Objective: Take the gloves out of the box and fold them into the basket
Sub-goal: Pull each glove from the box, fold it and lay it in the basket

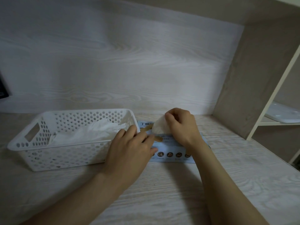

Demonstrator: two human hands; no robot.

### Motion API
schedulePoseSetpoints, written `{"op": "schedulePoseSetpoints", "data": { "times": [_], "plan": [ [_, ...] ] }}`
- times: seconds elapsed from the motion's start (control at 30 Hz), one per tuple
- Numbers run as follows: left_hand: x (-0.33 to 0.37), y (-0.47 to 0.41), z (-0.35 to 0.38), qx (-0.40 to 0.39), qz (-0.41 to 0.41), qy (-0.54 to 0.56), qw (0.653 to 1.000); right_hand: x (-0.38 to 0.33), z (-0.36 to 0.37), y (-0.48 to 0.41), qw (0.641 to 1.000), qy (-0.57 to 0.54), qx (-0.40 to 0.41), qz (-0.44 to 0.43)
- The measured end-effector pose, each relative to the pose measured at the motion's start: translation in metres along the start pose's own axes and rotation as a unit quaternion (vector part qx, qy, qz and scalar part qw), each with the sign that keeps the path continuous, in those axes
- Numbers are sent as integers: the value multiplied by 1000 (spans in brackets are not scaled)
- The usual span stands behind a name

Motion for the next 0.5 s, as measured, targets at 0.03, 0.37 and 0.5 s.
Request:
{"op": "schedulePoseSetpoints", "data": {
  "times": [0.03, 0.37, 0.5],
  "plan": [
    [0, 0, 0, -3, 0, 1, 1000, 0, -3, 1, 999, -33, -40, 17],
    [8, 2, -3, 6, 27, 27, 999, 16, 13, -3, 985, 129, 5, -115],
    [11, 1, -6, 1, 30, 30, 999, 23, 16, -4, 983, 152, 68, -81]
  ]
}}
Point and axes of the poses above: each hand's wrist, its own y-axis away from the middle knuckle, its own z-axis out of the palm, x = y × z, the point moved 2 cm from there along -y, towards the middle knuckle, and after that the axes turned 10 degrees about -z, right-handed, at the moved point
